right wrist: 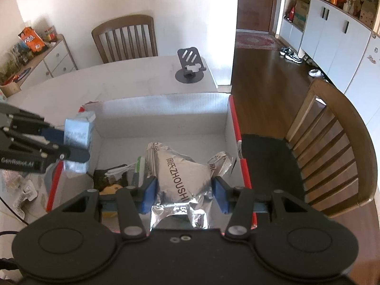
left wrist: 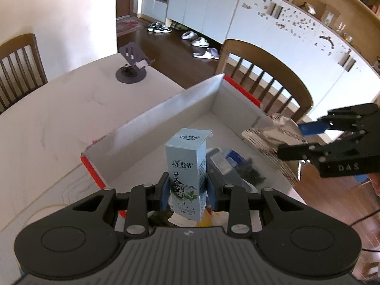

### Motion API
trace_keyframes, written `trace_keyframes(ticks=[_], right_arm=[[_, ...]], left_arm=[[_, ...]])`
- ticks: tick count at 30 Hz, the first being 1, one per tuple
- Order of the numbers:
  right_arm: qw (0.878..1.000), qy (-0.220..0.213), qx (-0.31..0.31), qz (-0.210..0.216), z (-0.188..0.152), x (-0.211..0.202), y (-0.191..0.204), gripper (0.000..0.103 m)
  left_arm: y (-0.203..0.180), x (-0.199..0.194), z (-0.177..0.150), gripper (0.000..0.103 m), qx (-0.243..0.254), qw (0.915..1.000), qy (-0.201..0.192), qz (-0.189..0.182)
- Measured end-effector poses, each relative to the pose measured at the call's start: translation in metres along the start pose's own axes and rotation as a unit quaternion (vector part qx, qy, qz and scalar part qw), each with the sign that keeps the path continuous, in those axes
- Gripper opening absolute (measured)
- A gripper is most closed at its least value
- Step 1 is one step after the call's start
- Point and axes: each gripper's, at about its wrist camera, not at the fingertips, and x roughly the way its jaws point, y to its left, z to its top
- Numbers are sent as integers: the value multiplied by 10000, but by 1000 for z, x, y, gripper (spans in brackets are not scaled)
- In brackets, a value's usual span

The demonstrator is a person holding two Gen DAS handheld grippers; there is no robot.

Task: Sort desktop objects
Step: 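Open left gripper dropping carton into red box while right gripper releases silver bag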

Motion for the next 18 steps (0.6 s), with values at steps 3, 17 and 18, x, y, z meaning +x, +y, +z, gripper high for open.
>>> trace_keyframes(ticks=[3,17,18], right_arm=[[10000,69,-38,-10,2,9,0,50],[9987,475,-153,-29,-5,46,6,50],[9986,499,-144,-17,-6,48,6,50]], left_arm=[[4,11,3,31,15,9999,120,73],[1,60,6,31,584,9951,699,386],[1,63,6,31,622,9945,736,401]])
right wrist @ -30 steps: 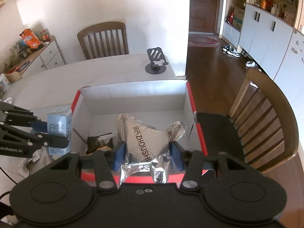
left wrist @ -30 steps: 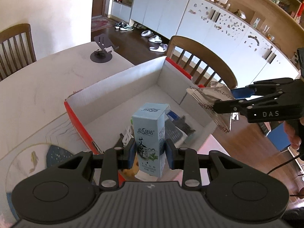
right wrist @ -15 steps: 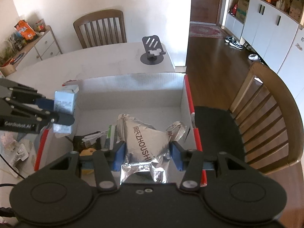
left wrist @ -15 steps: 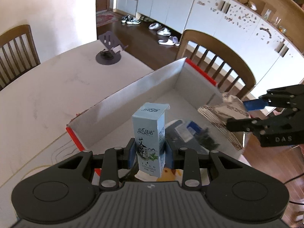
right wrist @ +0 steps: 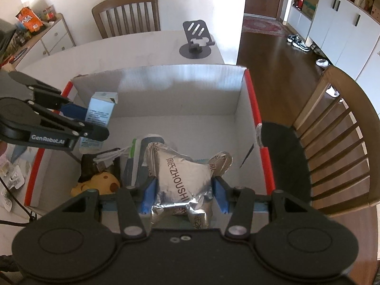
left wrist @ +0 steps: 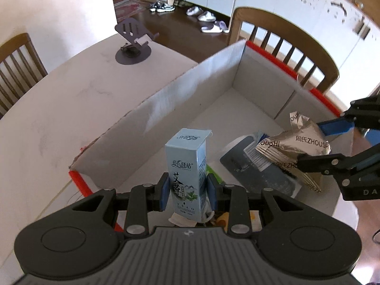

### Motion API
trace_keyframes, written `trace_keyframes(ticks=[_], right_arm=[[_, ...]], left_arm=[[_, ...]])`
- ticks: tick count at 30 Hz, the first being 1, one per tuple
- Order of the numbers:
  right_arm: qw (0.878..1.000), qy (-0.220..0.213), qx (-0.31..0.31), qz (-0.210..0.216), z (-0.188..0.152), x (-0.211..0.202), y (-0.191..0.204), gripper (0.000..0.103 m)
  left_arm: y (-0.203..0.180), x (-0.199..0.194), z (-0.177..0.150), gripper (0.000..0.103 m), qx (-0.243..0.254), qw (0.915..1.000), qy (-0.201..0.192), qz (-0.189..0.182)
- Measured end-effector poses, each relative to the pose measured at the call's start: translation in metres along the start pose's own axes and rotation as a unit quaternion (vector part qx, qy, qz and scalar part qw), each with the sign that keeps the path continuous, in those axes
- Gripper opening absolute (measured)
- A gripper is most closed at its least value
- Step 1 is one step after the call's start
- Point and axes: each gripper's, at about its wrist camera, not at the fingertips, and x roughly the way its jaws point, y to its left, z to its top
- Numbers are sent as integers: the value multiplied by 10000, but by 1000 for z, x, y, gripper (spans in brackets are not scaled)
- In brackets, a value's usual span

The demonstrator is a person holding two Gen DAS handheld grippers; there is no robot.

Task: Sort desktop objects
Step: 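Open left gripper dropping carton into red box while right gripper releases silver bag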

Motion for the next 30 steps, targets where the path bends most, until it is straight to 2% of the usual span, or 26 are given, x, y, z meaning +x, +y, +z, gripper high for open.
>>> trace_keyframes(ticks=[11,25,26,27,29,30], right_arm=[[9998,80,150,51,-1,15,0,51],[9995,34,285,113,-1,18,-2,54],[9995,24,281,117,-1,18,-2,56],[9996,16,265,109,-2,17,-2,56],[9997,-12,224,61,-2,16,-1,58],[9998,-37,210,54,-3,14,-1,58]], left_arm=[[-6,22,5,31,353,9987,343,110],[-4,28,4,33,275,9984,461,197],[-4,27,4,40,271,9985,436,199],[-4,25,4,54,264,9987,399,192],[-5,19,3,63,289,9990,291,179],[-6,16,4,63,303,9990,249,200]])
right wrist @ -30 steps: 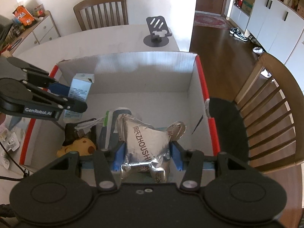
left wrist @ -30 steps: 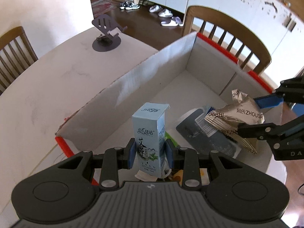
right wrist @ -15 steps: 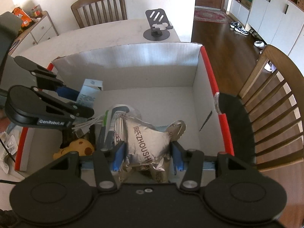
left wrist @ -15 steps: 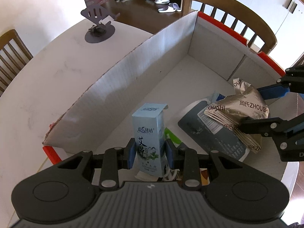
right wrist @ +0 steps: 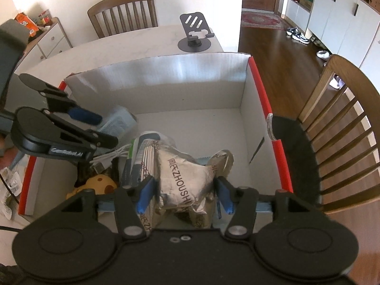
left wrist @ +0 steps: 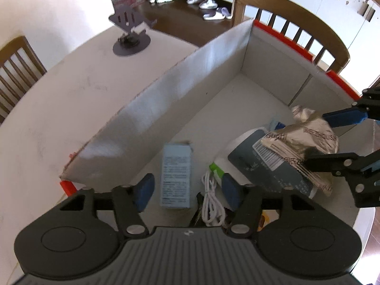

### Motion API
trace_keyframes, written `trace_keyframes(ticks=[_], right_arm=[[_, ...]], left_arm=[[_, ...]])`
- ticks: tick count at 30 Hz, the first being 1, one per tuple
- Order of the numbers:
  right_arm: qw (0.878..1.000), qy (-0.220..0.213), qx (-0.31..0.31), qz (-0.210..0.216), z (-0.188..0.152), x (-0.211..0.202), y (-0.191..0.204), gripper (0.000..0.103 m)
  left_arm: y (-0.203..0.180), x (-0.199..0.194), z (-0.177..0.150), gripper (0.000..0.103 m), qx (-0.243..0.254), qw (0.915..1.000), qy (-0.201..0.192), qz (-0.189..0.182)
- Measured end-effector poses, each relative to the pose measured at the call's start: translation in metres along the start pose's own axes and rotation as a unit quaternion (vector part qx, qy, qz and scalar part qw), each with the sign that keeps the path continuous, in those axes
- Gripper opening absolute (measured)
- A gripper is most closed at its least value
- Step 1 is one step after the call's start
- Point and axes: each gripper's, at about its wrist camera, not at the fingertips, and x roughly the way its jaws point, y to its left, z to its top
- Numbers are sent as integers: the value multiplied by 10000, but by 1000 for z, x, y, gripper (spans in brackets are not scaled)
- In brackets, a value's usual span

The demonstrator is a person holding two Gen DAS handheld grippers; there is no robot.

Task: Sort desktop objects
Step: 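Open left gripper dropping carton into red box while right gripper releases silver bag, then withdraw both tools from red box back toward the table pile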

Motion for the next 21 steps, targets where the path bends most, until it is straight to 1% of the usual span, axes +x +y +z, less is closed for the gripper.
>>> trace_keyframes(ticks=[2,6,9,11,13,16,21], right_arm=[[9999,-121,-66,-36,1,-4,1,63],[9996,-207,-147,-76,2,-12,3,64],[9994,-264,-201,-120,2,-18,4,67],[9992,-303,-216,-143,1,-23,4,71],[9991,-340,-218,-146,1,-28,2,72],[9988,-397,-235,-177,1,-36,1,74],[9984,-448,-281,-196,-1,-47,4,74]], left_arm=[[-1,-5,0,63,-8,10000,-54,-14],[-2,-15,-1,63,-60,9999,-141,-73],[-2,-23,-4,63,-91,9997,-190,-136],[-3,-29,-7,64,-74,9996,-225,-168],[-3,-33,-9,67,-90,9994,-268,-191],[-3,-40,-13,67,-122,9991,-318,-242],[-4,-55,-20,67,-160,9983,-444,-342]])
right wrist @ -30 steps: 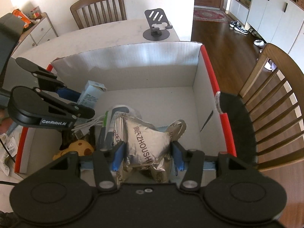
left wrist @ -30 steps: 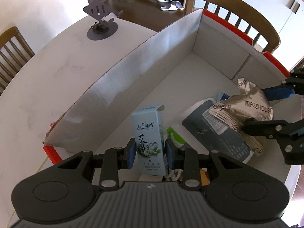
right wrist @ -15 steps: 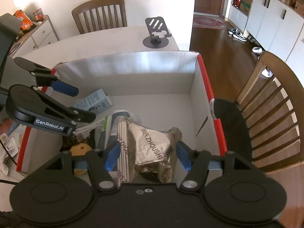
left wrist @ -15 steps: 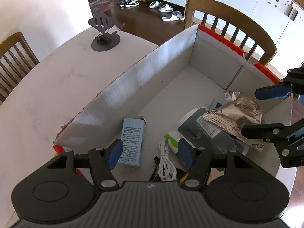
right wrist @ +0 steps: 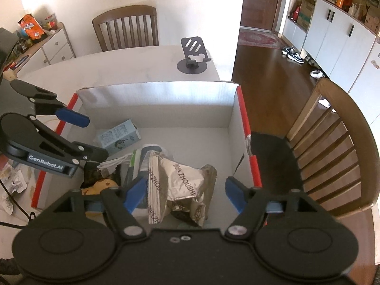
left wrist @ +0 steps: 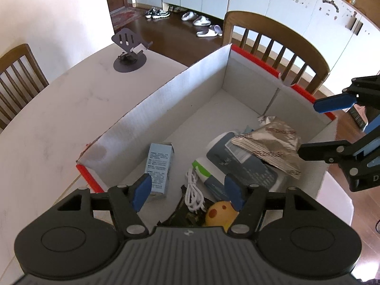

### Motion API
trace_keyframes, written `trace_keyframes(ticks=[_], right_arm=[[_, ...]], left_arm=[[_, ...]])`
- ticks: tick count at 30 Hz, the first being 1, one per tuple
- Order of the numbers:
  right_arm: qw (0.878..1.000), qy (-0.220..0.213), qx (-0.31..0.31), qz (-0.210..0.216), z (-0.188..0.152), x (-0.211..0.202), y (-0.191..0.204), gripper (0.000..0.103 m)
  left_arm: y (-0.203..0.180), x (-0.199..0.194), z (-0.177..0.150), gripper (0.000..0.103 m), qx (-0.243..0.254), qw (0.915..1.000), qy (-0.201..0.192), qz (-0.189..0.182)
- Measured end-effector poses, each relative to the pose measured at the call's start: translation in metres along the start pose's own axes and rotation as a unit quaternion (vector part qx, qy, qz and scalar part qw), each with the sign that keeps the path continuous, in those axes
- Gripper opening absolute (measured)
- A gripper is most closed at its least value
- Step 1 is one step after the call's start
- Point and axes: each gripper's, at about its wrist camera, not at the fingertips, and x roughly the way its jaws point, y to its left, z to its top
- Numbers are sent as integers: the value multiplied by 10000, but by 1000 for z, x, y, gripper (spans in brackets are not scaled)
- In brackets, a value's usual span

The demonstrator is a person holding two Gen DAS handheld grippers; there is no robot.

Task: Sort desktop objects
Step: 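Withdraw both tools from red box back toward the table pile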

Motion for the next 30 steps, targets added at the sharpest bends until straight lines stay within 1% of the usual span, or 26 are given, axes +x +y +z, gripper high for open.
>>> trace_keyframes(ticks=[11,16,22,25,30], right_arm=[[9997,-197,-57,127,-7,-30,19,76],[9994,-300,-88,179,-11,-43,31,79],[9990,-388,-108,209,-16,-53,48,80],[9988,-408,-124,236,-19,-57,57,81],[9986,-461,-74,251,-24,-63,69,83]], left_arm=[[-7,-42,-18,68,-17,9993,-287,-242],[-10,-60,-31,69,6,9985,-421,-341],[-15,-78,-48,69,51,9974,-541,-475],[-15,-87,-58,73,66,9967,-604,-544],[-13,-101,-75,76,59,9956,-706,-613]])
